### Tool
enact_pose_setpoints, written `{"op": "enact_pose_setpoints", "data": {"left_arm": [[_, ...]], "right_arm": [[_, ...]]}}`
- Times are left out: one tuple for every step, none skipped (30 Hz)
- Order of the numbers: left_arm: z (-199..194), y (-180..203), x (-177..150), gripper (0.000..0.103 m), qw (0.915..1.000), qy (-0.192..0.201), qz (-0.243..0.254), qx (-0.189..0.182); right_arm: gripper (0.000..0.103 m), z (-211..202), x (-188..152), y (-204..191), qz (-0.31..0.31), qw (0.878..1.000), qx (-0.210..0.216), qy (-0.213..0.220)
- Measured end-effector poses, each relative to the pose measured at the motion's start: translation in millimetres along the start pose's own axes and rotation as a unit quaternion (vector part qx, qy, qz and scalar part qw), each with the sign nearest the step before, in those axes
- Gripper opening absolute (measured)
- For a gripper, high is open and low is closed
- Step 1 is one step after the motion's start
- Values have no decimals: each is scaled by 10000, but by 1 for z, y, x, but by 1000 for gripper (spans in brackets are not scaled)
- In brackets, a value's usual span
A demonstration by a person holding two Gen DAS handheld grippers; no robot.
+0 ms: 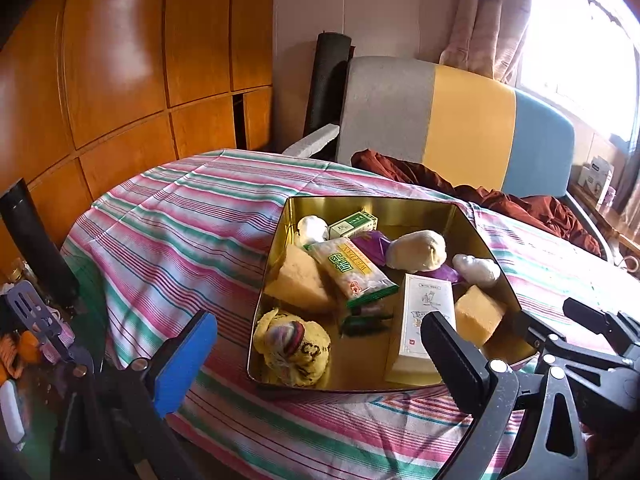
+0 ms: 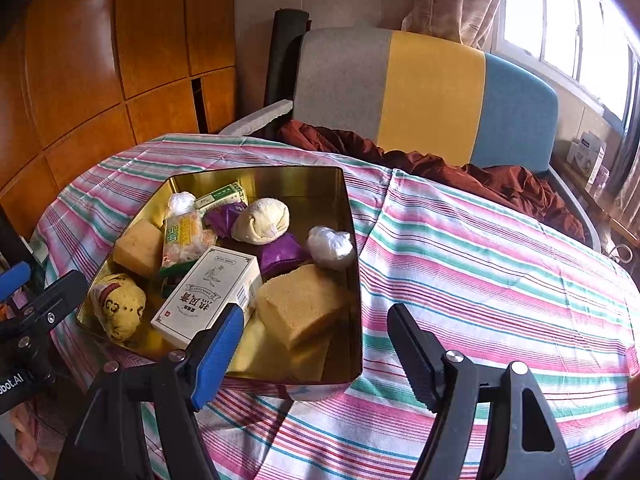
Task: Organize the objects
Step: 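Open the right gripper and withdraw both grippers from the tray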
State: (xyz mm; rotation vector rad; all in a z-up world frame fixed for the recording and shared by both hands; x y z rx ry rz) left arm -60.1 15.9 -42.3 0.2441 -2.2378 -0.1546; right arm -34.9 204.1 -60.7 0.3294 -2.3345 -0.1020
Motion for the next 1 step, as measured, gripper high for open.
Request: {"op": "enact_pose_setpoints", "data": {"left_arm": [[0,0,0,103,10000,-4,10,-18]], "right_arm": [[75,0,0,-2,-10,10000,9,-3]]}}
Point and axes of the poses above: each gripper's, at about its wrist camera, not at the fingertips, and z roughly the way its jaws point, y to its right, x to its top, the point moved 7 cm from there along z, roughly the way its jaws point, and after that the axes turned 12 degrees about -z, right-handed, at the moved point
